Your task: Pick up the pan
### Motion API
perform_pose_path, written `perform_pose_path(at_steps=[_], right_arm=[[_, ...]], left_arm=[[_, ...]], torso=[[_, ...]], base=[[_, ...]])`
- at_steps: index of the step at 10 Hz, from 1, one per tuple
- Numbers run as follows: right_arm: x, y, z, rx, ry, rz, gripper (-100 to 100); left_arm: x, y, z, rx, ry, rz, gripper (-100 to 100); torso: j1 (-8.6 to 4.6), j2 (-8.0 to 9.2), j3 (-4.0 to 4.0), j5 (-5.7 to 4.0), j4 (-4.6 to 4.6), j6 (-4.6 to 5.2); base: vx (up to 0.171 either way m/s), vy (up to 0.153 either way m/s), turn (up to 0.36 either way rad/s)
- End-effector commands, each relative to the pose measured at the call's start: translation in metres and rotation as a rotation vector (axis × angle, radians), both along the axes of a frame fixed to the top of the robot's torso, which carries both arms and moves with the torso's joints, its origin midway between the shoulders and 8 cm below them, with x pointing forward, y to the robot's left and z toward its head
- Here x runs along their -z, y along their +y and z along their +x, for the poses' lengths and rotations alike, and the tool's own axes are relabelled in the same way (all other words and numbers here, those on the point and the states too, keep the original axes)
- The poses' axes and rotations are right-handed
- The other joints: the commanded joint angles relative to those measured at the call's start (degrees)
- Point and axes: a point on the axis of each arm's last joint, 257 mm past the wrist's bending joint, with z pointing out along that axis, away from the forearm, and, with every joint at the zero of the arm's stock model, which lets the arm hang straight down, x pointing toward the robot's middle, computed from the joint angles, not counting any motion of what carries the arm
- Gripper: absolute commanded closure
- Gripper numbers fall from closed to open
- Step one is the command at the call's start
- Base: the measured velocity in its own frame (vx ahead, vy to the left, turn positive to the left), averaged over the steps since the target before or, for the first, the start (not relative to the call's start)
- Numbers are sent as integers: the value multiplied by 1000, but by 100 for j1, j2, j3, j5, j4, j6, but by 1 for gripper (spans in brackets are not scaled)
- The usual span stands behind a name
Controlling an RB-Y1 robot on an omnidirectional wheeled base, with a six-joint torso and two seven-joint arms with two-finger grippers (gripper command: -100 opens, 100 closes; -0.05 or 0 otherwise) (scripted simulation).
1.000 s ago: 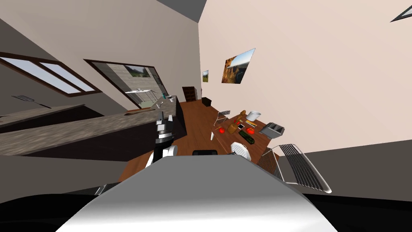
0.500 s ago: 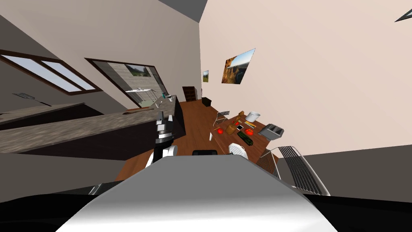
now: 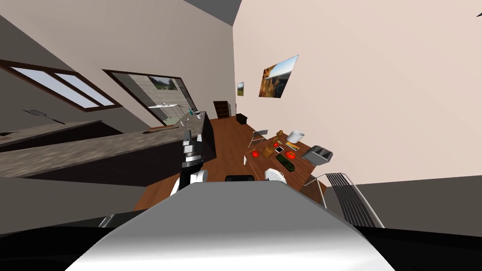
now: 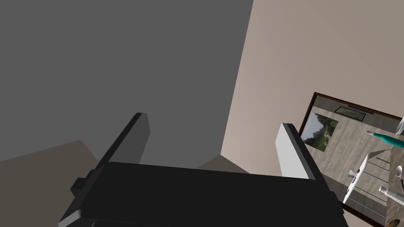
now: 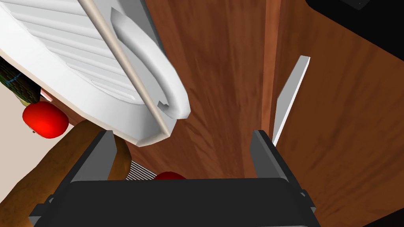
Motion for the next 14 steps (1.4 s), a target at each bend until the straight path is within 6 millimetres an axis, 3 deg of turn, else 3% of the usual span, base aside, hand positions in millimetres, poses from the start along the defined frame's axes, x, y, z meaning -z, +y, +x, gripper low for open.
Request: perform_pose_path(at_steps=[1, 2, 3, 7, 8, 9, 14], right_arm=[[1, 11, -1, 3, -2, 1, -100], [1, 6, -1, 1, -1, 1, -100], [1, 6, -1, 2, -2, 1, 100], [-1, 0, 1, 7, -8, -11, 100], [-1, 0, 0, 7, -8, -11, 0], [0, -8, 1, 1, 0, 1, 100], [-6, -45, 5, -8, 2, 1, 100]], left_arm=[[0, 0, 0, 0, 0, 0, 0], [0, 0, 0, 0, 0, 0, 0], [0, 0, 0, 0, 0, 0, 0], [0, 0, 0, 0, 0, 0, 0], [0, 0, 0, 0, 0, 0, 0], [0, 0, 0, 0, 0, 0, 0], [0, 0, 0, 0, 0, 0, 0]], torso=[[0, 0, 0, 0, 0, 0], [5, 3, 2, 1, 1, 0], [15, 4, 2, 3, 1, 0], [-5, -28, -24, -43, -19, -12], [-5, -30, -25, -42, -19, -13], [-5, -30, -25, -42, -19, -13], [21, -36, -31, -50, -26, -18]], base=[[0, -60, 19], [1, -27, 8], [0, -5, 0], [0, -4, -6], [0, 0, 0], [-1, 67, -18], [-15, 103, -24]])
